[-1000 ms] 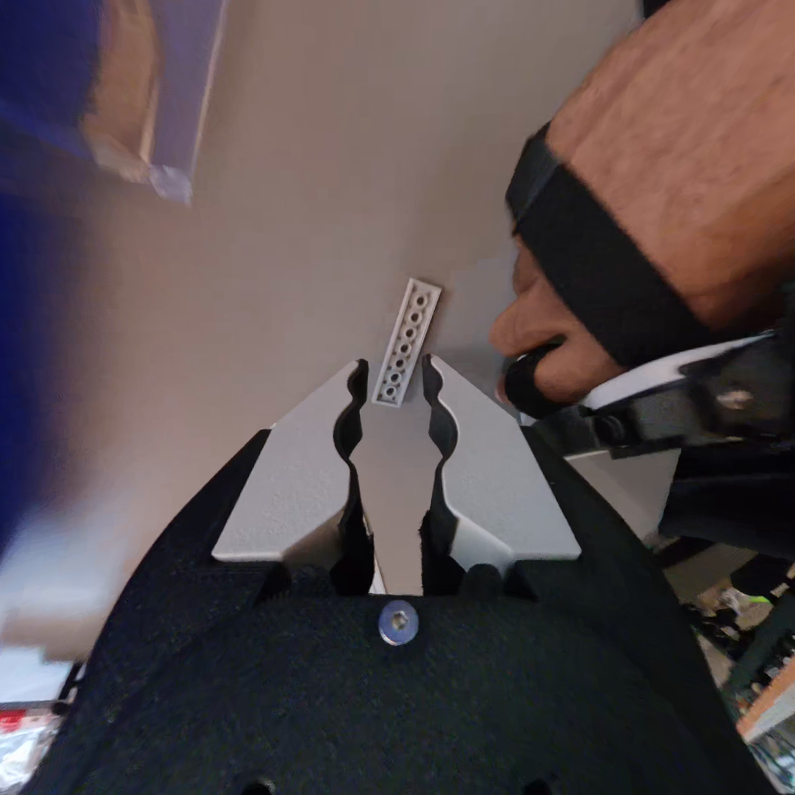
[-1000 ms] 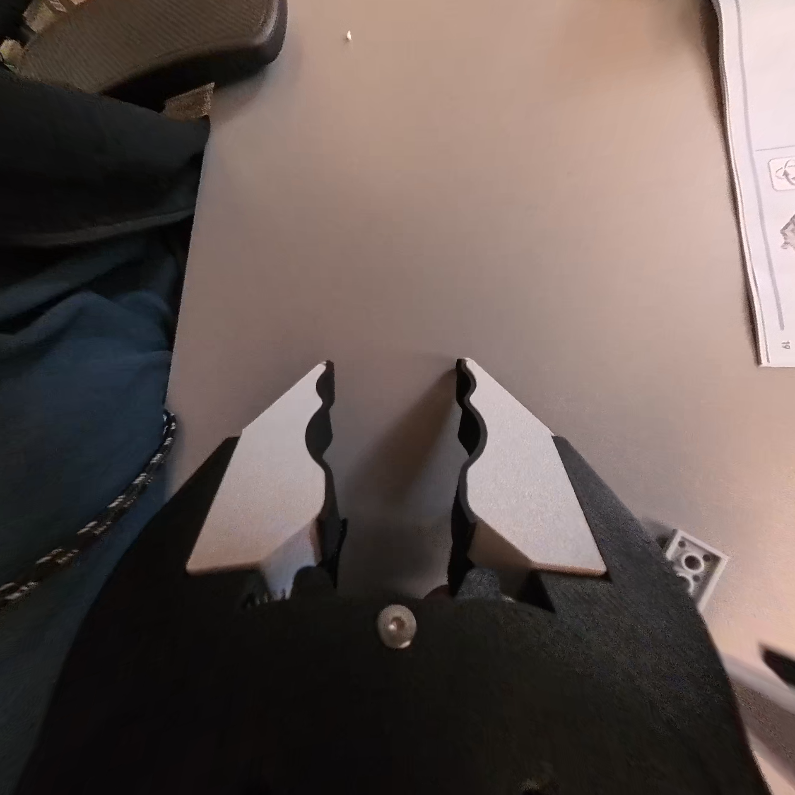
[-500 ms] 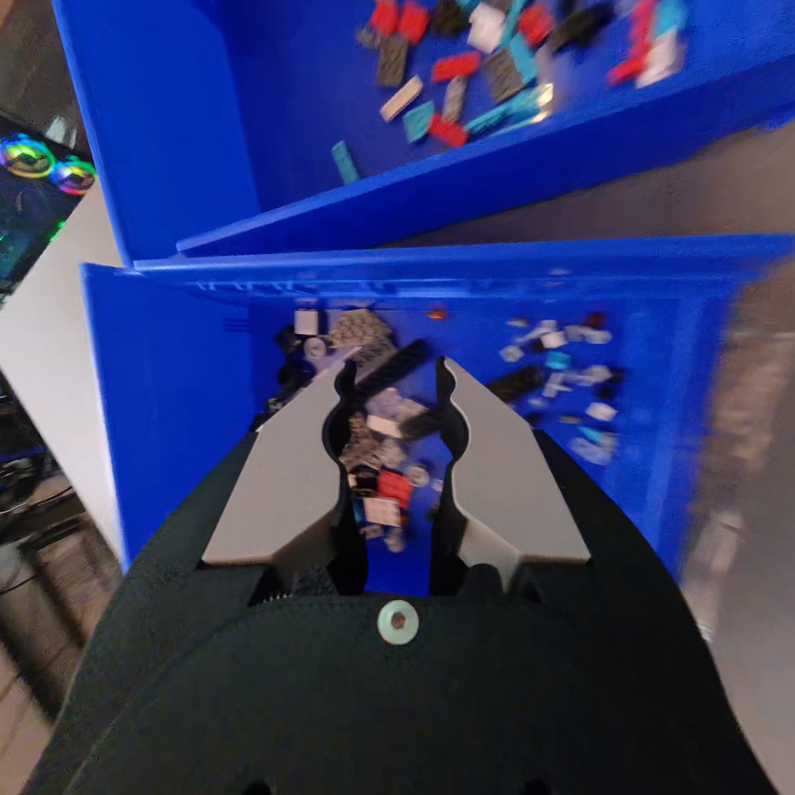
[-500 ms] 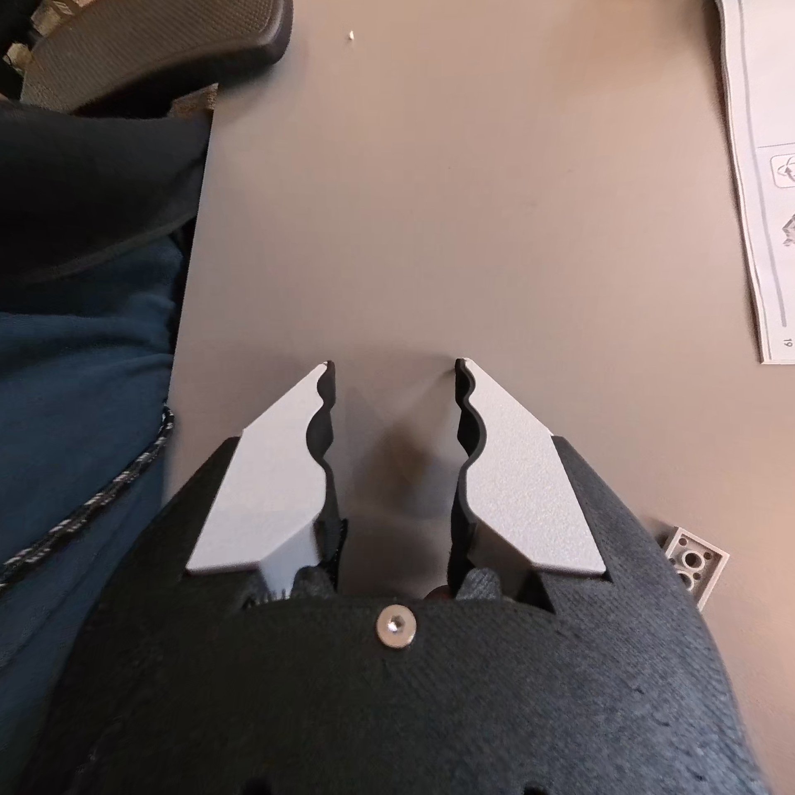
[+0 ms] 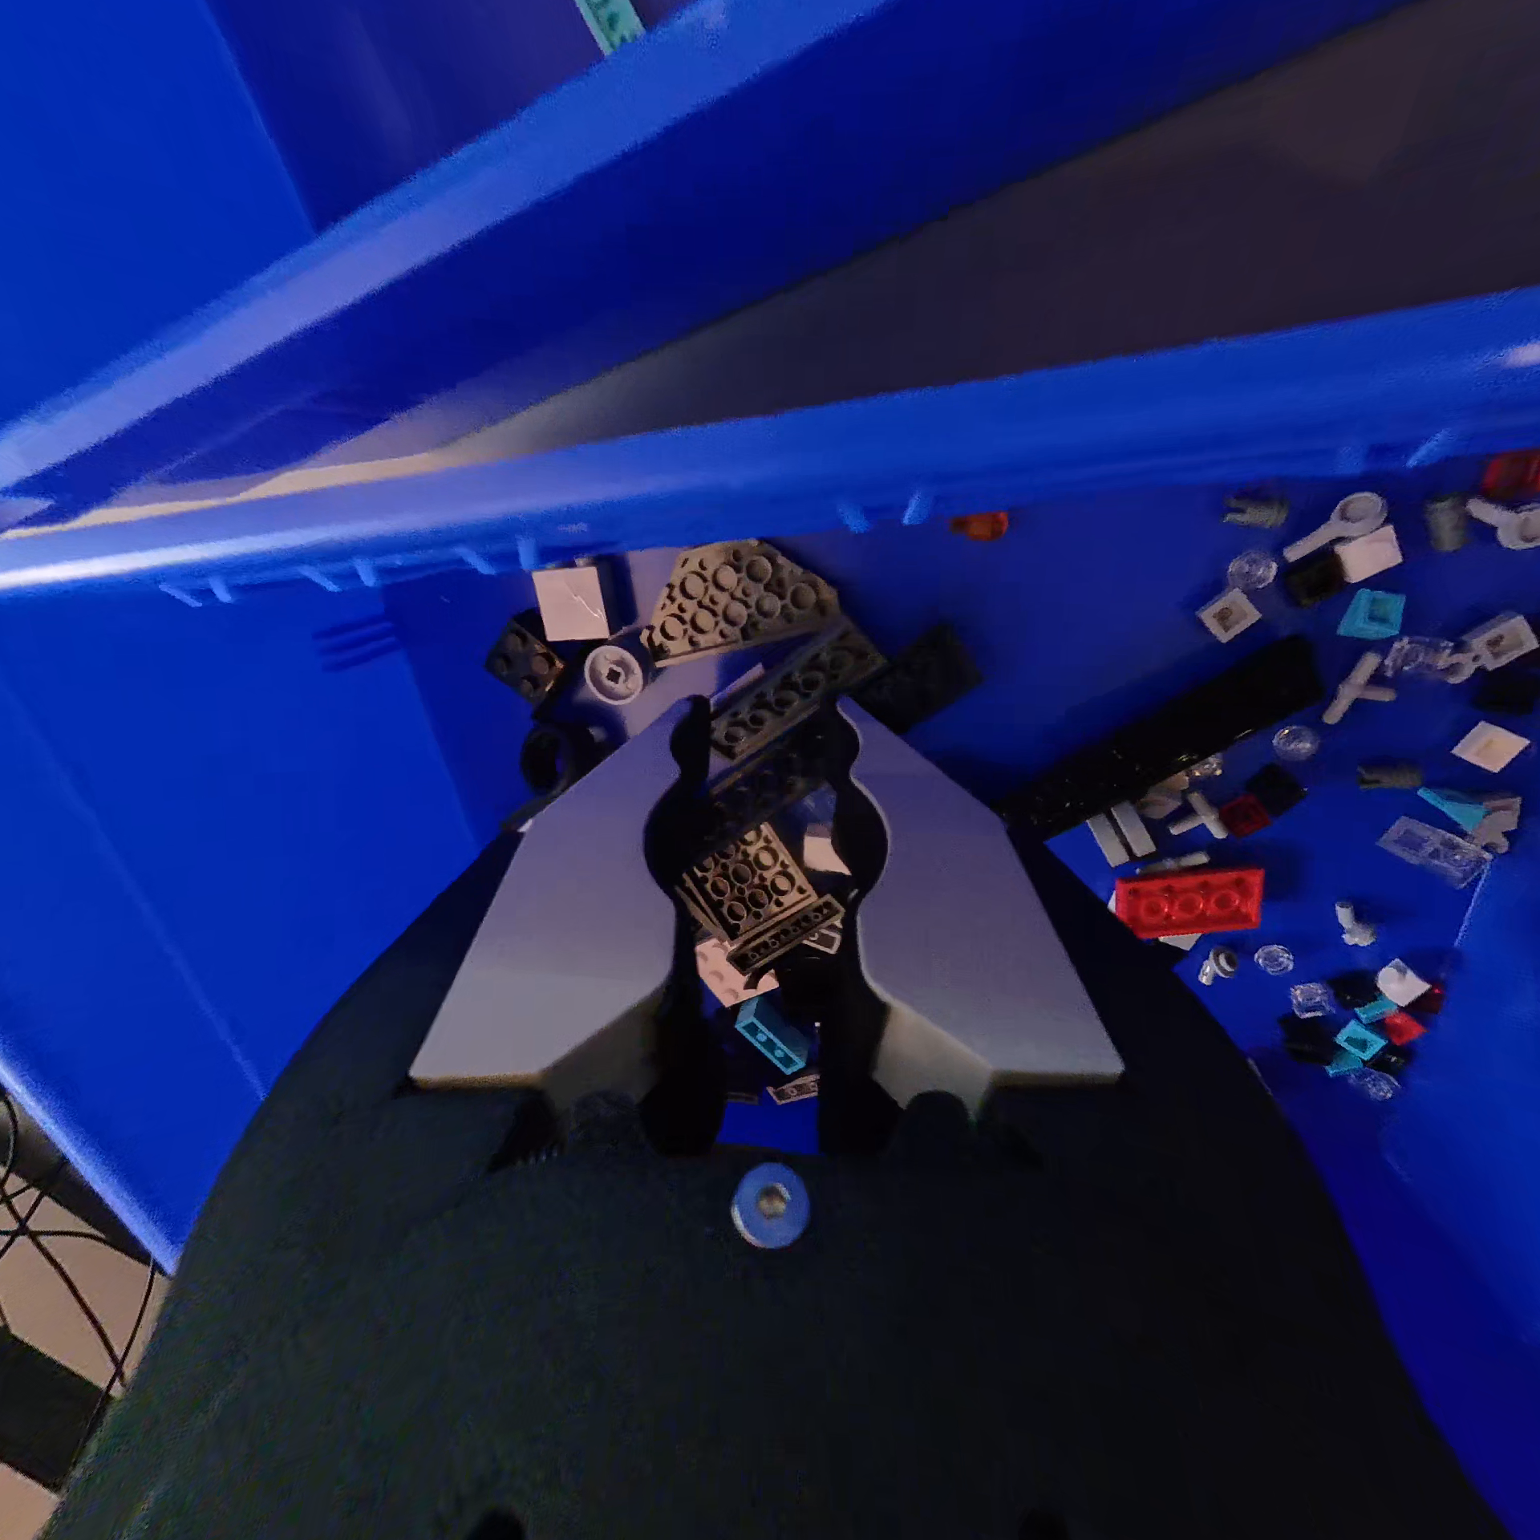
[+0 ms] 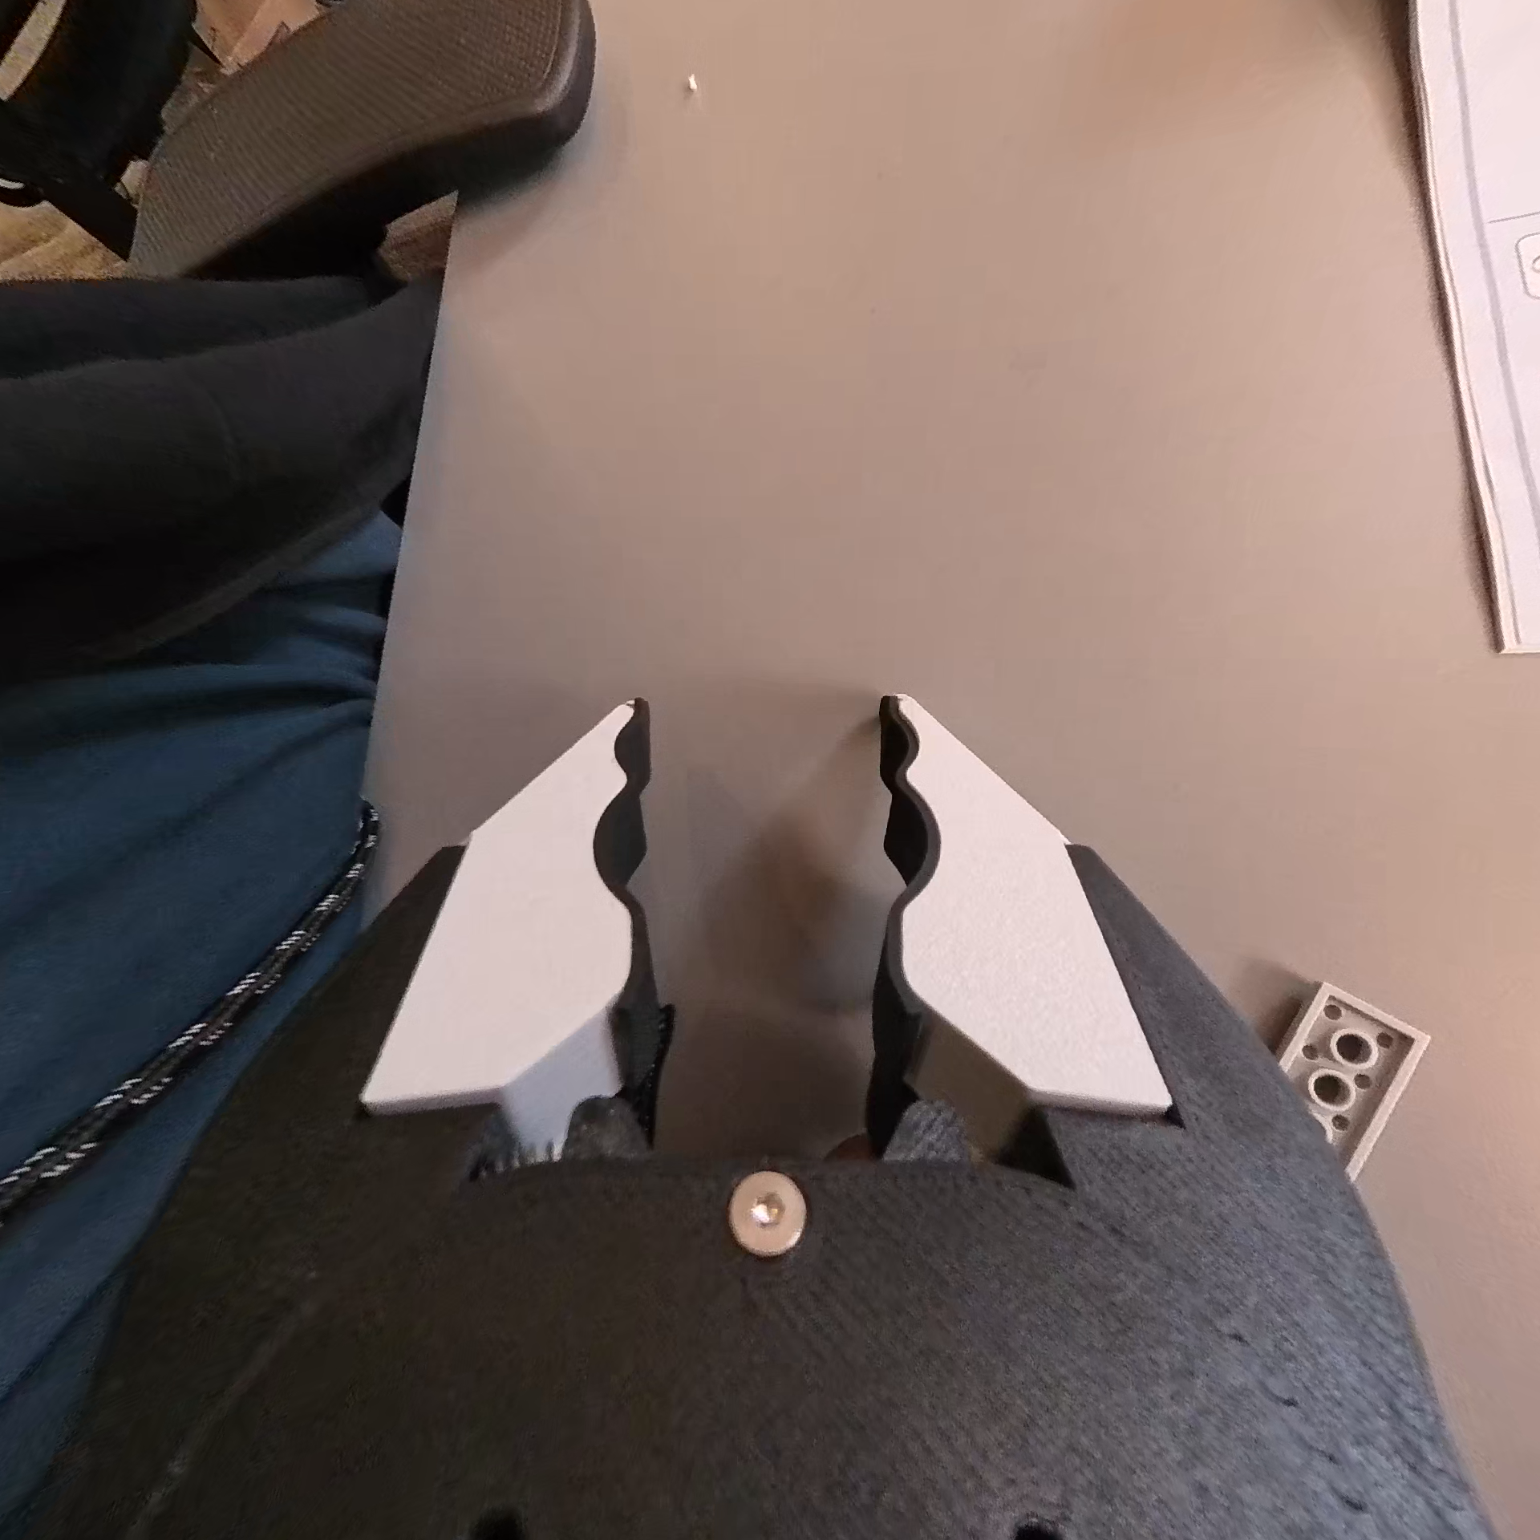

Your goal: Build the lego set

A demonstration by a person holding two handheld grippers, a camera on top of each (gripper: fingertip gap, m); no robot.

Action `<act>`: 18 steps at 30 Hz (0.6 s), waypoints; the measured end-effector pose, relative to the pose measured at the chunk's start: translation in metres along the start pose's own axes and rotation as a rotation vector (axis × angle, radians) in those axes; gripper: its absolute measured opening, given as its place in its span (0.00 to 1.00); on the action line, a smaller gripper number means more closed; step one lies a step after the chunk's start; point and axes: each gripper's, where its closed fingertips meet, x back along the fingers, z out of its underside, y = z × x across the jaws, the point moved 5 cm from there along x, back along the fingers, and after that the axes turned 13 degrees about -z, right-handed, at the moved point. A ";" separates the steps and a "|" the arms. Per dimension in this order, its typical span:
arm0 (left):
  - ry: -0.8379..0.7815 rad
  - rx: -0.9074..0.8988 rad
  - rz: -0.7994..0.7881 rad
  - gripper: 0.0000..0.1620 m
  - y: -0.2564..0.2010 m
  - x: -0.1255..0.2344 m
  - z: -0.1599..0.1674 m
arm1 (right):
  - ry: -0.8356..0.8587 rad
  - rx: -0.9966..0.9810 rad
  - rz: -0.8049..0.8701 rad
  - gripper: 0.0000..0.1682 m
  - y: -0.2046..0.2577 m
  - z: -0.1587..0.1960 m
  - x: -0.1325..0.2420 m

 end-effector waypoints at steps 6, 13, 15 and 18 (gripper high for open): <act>0.008 0.009 -0.009 0.12 -0.006 0.004 0.007 | 0.004 0.005 0.010 0.34 0.000 0.000 -0.001; -0.027 0.072 -0.030 0.09 -0.008 0.020 0.008 | 0.017 0.015 0.020 0.35 0.001 0.000 -0.001; -0.042 0.095 -0.046 0.09 -0.007 0.029 0.007 | 0.017 0.015 0.020 0.35 0.001 0.000 -0.001; -0.087 0.145 -0.060 0.08 -0.008 0.048 0.007 | 0.018 0.014 0.019 0.35 0.001 0.000 -0.001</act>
